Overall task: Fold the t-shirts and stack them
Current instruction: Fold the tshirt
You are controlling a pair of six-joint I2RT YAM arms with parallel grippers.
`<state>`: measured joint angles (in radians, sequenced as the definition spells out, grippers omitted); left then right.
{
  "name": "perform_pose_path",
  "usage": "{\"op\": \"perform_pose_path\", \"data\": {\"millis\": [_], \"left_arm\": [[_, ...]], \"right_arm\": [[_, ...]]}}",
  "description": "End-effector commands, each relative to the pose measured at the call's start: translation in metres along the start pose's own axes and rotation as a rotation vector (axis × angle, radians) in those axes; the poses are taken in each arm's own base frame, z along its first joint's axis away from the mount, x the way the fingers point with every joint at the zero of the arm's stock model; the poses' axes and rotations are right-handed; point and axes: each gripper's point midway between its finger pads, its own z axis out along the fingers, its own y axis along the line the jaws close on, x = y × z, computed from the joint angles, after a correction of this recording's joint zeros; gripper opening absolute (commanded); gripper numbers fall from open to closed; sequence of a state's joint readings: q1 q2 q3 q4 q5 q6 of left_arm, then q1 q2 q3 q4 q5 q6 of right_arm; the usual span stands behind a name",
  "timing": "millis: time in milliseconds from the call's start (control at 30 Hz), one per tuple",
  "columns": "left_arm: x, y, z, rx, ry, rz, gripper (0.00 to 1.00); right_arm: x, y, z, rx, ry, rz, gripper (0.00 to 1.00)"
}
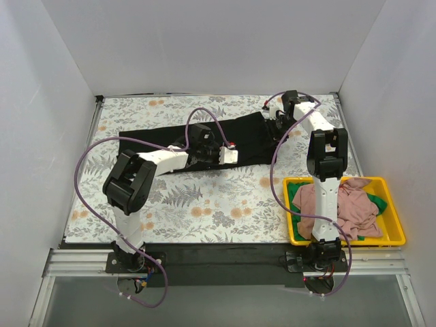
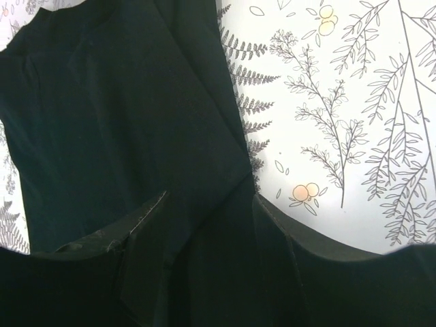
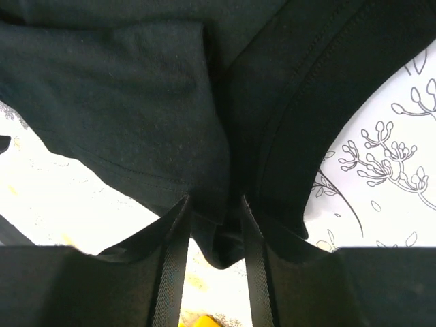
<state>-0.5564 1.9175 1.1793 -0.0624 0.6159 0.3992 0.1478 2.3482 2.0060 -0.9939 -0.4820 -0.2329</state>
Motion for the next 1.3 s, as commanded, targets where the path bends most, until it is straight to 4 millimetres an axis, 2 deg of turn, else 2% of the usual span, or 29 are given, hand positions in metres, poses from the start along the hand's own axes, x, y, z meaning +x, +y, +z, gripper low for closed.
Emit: {"op": "perform_pose_path", "data": {"millis": [0, 100, 200, 233, 333, 500, 567, 600, 867, 1000, 1267], "left_arm": [[-0.012, 0.015, 0.001, -0.034, -0.023, 0.065, 0.49], [-0.011, 0.014, 0.004, -0.029, -0.021, 0.075, 0.49], [-0.010, 0.013, 0.008, -0.026, -0.020, 0.078, 0.50], [-0.010, 0.015, 0.010, -0.028, -0.021, 0.082, 0.50], [-0.010, 0.017, 0.011, -0.032, -0.018, 0.083, 0.50], [-0.010, 0.019, 0.012, -0.035, -0.019, 0.087, 0.50], [-0.012, 0.018, 0.012, -0.030, -0.027, 0.091, 0.50], [-0.010, 0.017, 0.013, -0.028, -0.025, 0.093, 0.52], [-0.007, 0.010, 0.021, -0.008, -0.024, 0.151, 0.52], [-0.006, 0.008, 0.024, 0.002, -0.023, 0.168, 0.49], [-0.005, -0.013, 0.030, 0.052, -0.028, 0.244, 0.41]], "right_arm": [[-0.017, 0.011, -0.014, -0.017, -0.055, -0.022, 0.40], [-0.019, 0.013, -0.017, -0.015, -0.063, -0.032, 0.40], [-0.019, 0.014, -0.019, -0.016, -0.066, -0.035, 0.31], [-0.019, 0.014, -0.019, -0.016, -0.066, -0.035, 0.25], [-0.019, 0.014, -0.021, -0.009, -0.067, -0.038, 0.15], [-0.024, 0.014, -0.027, 0.003, -0.084, -0.051, 0.14], [-0.026, 0.015, -0.029, 0.006, -0.092, -0.056, 0.08], [-0.028, 0.017, -0.031, 0.004, -0.098, -0.059, 0.02], [-0.039, 0.028, -0.038, -0.041, -0.142, -0.083, 0.01], [-0.038, 0.028, -0.037, -0.045, -0.136, -0.082, 0.01], [-0.039, 0.029, -0.036, -0.053, -0.141, -0.085, 0.01]]}}
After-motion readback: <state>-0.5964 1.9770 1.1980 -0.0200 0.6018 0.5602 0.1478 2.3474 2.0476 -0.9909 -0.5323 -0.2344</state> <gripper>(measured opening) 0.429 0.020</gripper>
